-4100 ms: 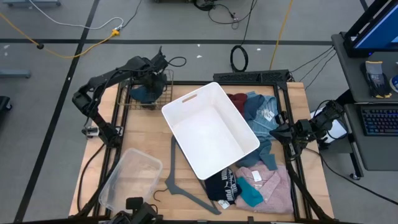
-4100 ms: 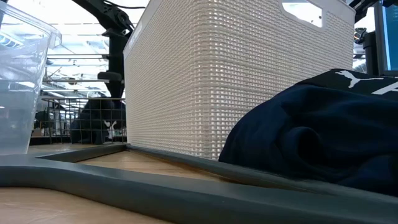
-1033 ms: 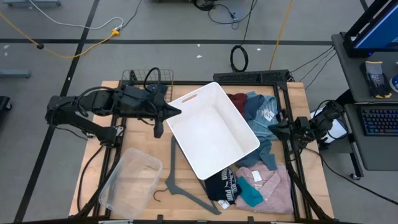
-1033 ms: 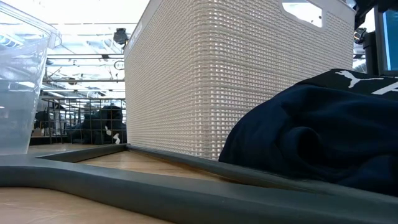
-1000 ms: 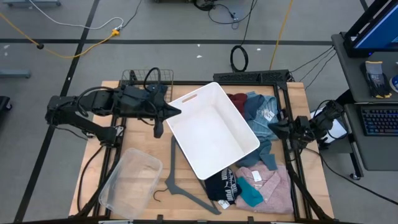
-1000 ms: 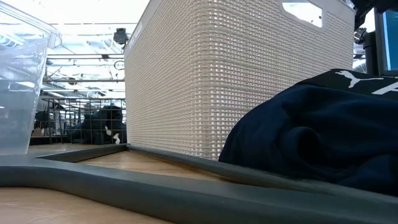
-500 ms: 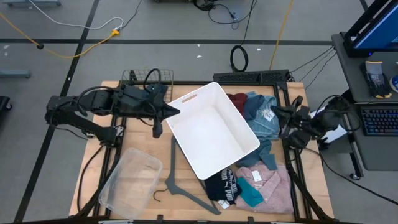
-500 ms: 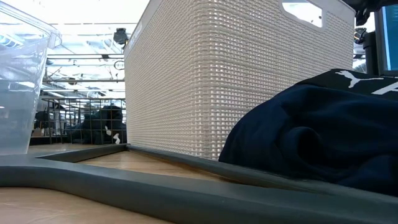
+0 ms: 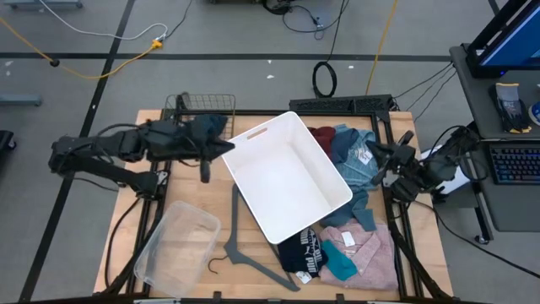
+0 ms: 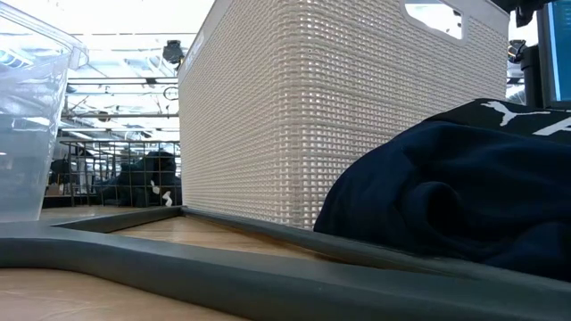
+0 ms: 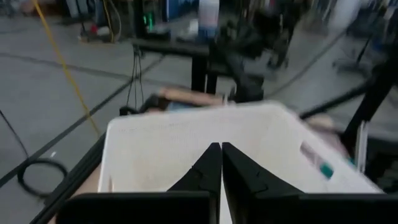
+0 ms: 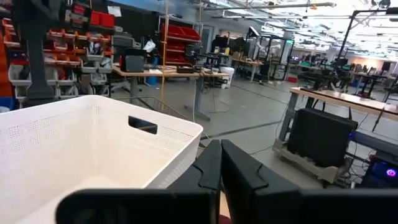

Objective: Pick & Place Cloths
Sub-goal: Put the dark blue sock into the transparent bin

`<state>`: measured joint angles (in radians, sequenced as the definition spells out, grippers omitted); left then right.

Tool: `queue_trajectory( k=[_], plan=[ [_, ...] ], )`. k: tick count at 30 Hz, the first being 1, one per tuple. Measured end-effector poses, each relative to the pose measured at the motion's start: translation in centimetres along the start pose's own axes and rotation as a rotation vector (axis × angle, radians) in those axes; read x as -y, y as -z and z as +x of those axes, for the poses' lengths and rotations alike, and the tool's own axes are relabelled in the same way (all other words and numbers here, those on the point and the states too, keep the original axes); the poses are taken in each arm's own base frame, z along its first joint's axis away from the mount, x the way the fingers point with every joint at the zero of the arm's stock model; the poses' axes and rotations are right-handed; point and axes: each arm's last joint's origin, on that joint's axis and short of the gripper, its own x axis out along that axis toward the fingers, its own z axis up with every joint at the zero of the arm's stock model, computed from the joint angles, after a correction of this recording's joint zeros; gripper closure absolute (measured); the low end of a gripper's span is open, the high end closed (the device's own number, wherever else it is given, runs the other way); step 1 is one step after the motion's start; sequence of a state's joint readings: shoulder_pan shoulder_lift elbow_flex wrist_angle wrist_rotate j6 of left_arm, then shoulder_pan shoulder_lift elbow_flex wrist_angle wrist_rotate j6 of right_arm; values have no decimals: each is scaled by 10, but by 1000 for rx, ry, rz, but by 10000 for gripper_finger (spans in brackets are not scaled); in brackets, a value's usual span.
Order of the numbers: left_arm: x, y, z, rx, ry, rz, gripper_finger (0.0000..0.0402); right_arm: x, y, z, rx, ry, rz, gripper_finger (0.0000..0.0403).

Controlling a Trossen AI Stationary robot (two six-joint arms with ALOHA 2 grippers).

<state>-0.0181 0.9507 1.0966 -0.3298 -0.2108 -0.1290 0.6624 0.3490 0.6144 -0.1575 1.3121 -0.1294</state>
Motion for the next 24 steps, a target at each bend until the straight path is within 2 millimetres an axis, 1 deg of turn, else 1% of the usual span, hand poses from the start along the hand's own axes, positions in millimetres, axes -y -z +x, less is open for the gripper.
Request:
queue_trajectory(
  k=[3,6,10,15,19,22,24],
  plan=[
    [-3,4,-13,52,7,-16,399,-3,1,1,-5,-2,12,399],
    [-5,6,-21,79,10,-23,394,-8,2,2,-12,-10,36,399],
    [-6,6,-24,88,11,-25,386,-17,7,5,-33,-74,61,399],
    [-6,7,-24,81,10,-14,398,-23,19,9,-105,-109,62,399],
    [-6,7,-24,75,10,-18,394,-16,23,11,-152,-85,59,399],
    [-6,7,-24,75,10,-18,385,-4,15,11,-213,-90,83,399],
    [-6,7,-24,75,9,-18,384,4,11,10,-286,-97,100,399]
  ],
)
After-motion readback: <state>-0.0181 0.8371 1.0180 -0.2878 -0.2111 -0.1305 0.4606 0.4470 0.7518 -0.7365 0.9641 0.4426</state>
